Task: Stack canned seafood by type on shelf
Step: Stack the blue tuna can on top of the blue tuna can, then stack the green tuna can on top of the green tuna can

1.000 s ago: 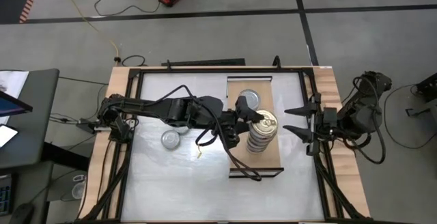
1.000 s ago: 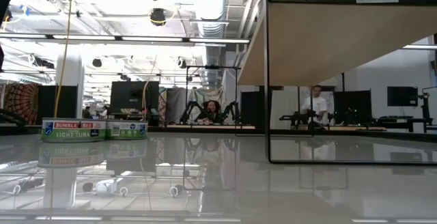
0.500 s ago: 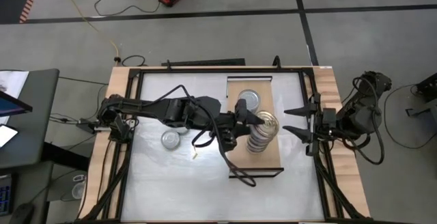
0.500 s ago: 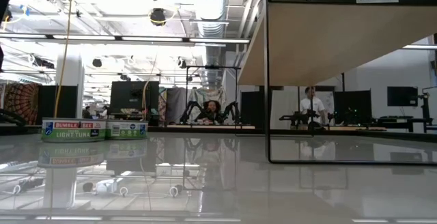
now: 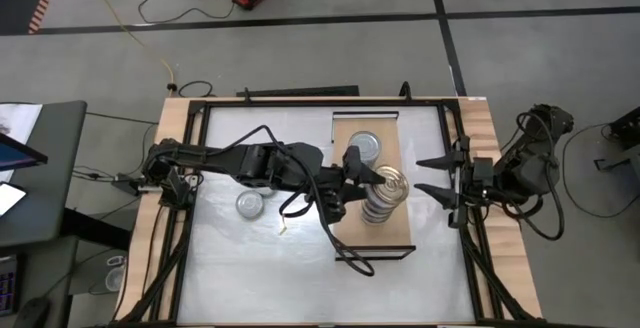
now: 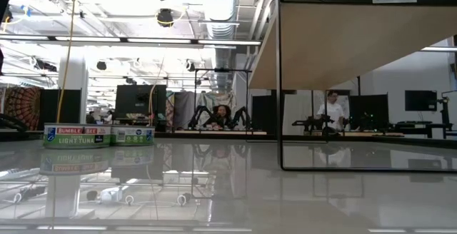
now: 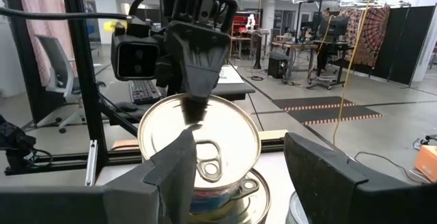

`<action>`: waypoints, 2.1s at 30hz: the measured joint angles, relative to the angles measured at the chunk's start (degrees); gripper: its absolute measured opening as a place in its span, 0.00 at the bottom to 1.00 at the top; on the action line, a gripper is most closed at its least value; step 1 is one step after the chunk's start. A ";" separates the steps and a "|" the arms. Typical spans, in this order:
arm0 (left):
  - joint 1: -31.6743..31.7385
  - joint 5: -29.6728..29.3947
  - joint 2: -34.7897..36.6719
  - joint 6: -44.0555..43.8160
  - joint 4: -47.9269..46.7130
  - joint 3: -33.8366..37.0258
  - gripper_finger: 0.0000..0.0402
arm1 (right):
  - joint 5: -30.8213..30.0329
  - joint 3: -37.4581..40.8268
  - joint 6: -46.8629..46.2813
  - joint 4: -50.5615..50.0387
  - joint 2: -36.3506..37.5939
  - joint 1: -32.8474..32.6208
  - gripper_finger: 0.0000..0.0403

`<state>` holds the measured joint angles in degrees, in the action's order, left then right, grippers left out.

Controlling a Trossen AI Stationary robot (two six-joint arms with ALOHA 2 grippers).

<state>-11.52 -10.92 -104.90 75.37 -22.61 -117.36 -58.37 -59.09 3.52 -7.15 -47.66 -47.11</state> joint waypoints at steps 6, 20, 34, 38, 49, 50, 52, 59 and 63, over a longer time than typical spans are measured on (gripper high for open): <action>-0.03 -0.79 -0.04 -1.86 -0.33 0.02 0.64 | -0.02 0.00 -0.01 -0.01 -0.02 0.00 0.61; 0.27 -4.05 0.02 -1.88 -1.83 0.00 0.64 | -0.02 0.00 0.56 0.30 -0.39 0.00 0.61; -4.98 4.18 8.07 -25.79 -17.43 0.40 0.64 | -0.22 0.00 -8.59 -14.26 5.07 -3.00 0.61; -4.42 12.21 8.66 -43.29 -29.72 0.55 0.64 | -0.21 0.00 -17.54 -23.21 8.11 -4.76 0.61; -5.16 15.07 10.68 -59.42 -22.73 25.96 0.63 | 2.85 3.65 -40.40 -44.12 9.62 -8.54 0.61; -5.13 14.84 11.95 -59.74 -19.43 28.99 0.63 | 2.47 3.95 -40.40 -43.60 9.62 -8.73 0.61; -4.96 13.97 14.94 -60.65 -12.89 35.13 0.61 | 0.90 4.45 -40.54 -43.22 9.70 -9.30 0.61; -4.97 0.84 28.43 -66.09 11.74 58.29 0.55 | -7.29 7.66 -41.83 -41.48 9.53 -11.10 0.61; -4.97 -10.44 33.76 -66.65 24.14 67.81 0.53 | -14.12 9.84 -44.90 -40.07 8.69 -10.88 0.61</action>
<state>-16.49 -21.36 -71.14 8.72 1.52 -49.55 -72.49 -49.25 -41.38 -47.22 -38.97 -58.00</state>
